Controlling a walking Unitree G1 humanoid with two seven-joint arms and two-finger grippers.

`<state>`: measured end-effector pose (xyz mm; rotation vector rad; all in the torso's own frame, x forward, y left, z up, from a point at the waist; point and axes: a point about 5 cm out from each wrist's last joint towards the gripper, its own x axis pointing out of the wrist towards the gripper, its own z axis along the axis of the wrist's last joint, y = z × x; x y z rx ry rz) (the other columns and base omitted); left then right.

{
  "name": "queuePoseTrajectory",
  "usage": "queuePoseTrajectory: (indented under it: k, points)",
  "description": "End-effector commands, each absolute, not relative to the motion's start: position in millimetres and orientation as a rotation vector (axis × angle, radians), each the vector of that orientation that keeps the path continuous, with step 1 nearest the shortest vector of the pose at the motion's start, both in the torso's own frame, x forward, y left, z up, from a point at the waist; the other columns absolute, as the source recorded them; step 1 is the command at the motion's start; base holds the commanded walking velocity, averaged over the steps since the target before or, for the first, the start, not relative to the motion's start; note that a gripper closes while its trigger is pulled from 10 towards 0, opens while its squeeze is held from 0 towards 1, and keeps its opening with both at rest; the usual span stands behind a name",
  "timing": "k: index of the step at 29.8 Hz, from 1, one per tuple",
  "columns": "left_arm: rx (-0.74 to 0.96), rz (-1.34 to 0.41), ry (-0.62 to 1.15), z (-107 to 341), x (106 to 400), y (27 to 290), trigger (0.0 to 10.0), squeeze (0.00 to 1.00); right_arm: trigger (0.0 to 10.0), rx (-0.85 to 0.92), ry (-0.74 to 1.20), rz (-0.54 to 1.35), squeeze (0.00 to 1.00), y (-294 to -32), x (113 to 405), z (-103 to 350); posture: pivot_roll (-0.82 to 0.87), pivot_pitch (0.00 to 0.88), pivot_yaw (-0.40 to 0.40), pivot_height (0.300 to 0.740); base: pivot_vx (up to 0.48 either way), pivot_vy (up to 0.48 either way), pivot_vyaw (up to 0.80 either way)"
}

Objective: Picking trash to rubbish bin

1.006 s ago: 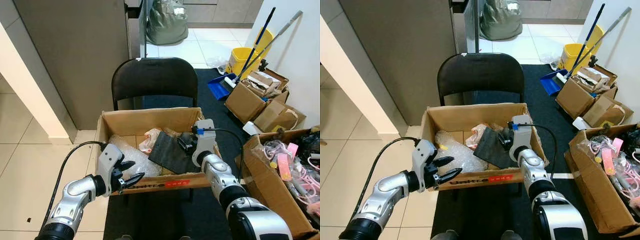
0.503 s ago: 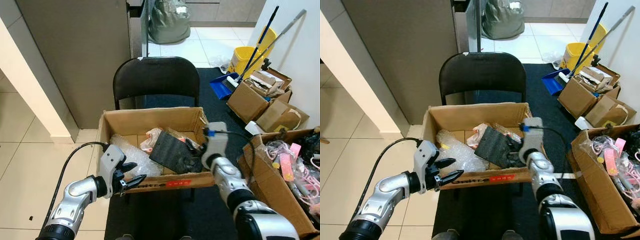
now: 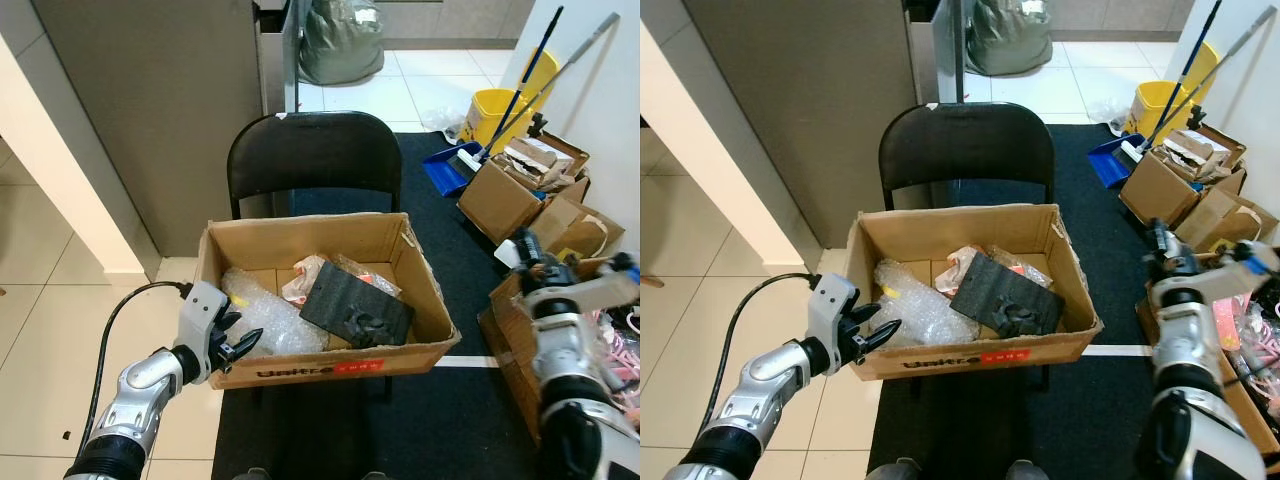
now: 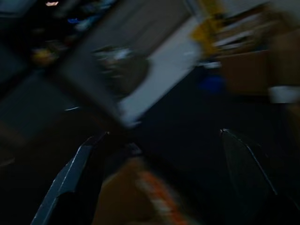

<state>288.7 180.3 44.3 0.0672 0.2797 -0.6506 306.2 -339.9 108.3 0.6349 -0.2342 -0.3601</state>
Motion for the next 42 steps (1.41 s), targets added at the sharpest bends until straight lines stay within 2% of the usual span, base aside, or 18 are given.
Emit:
queuePoseTrajectory:
  k: [1,4,6,9,13,14,15,16,19,21,22,24,25,33,42]
  points:
    - [0.068,-0.589,0.312,35,285,190,10.0,0.0,10.0,0.63,-0.179,-0.485,0.0,-352,288,90,0.06,0.114,0.045,0.74,0.0,0.0,0.0]
    - [0.075,-0.464,0.378,18,277,206,10.0,0.0,10.0,0.558,-0.084,-0.745,0.0,-383,247,67,0.06,0.11,0.047,0.74,0.0,0.0,0.0]
    - [0.066,-0.408,0.408,10,271,214,10.0,0.0,10.0,0.517,-0.051,-0.842,0.0,-393,229,60,0.06,0.099,0.051,0.74,0.0,0.0,0.0]
    - [0.05,-0.359,0.432,3,265,220,10.0,0.0,10.0,0.506,-0.04,-0.89,0.0,-399,217,56,0.05,0.097,0.066,0.74,0.0,0.0,0.0]
    - [0.048,-0.175,0.637,-32,226,246,10.0,0.0,10.0,0.482,-0.007,-1.091,0.0,-418,167,39,0.03,0.114,0.092,0.74,0.0,0.0,0.0]
    - [0.048,-0.175,0.637,-32,226,246,10.0,0.0,10.0,0.482,-0.007,-1.091,0.0,-418,167,39,0.03,0.114,0.092,0.74,0.0,0.0,0.0]
    - [0.063,-0.138,0.757,-50,197,255,10.0,0.0,10.0,0.458,0.048,-1.128,0.0,-417,151,28,0.02,0.117,0.111,0.74,0.0,0.0,0.0]
    - [0.063,-0.138,0.757,-50,197,255,10.0,0.0,10.0,0.458,0.048,-1.128,0.0,-417,151,28,0.02,0.117,0.111,0.74,0.0,0.0,0.0]
    - [0.069,-0.11,0.88,-68,161,263,10.0,0.0,10.0,0.445,0.136,-1.14,0.0,-406,136,9,0.0,0.098,0.123,0.74,0.0,0.0,0.0]
    - [0.067,-0.095,0.918,-73,150,265,10.0,0.0,10.0,0.441,0.17,-1.143,0.0,-401,131,2,0.0,0.099,0.126,0.74,0.0,0.0,0.0]
    - [0.062,-0.081,0.959,-77,137,266,10.0,0.0,10.0,0.447,0.217,-1.145,0.0,-393,127,-8,-0.01,0.118,0.128,0.74,0.0,0.0,0.0]
    - [0.059,-0.073,0.981,-80,131,267,10.0,0.0,10.0,0.452,0.244,-1.146,0.0,-388,124,-13,-0.01,0.118,0.128,0.74,0.0,0.0,0.0]
    - [0.066,-0.086,1.005,-83,124,266,10.0,0.0,10.0,0.453,0.293,-1.126,0.0,-378,123,-22,0.01,0.152,0.126,0.74,0.0,0.0,0.0]
    - [0.079,-0.069,0.917,-74,137,272,10.0,0.0,10.0,0.398,0.393,-0.999,0.0,-367,134,-28,0.05,0.193,0.062,0.74,0.0,0.0,0.0]
    - [0.094,-0.09,0.937,-81,123,264,10.0,0.0,10.0,0.377,0.481,-0.982,0.0,-362,120,-37,0.04,0.204,0.032,0.74,0.0,0.0,0.0]
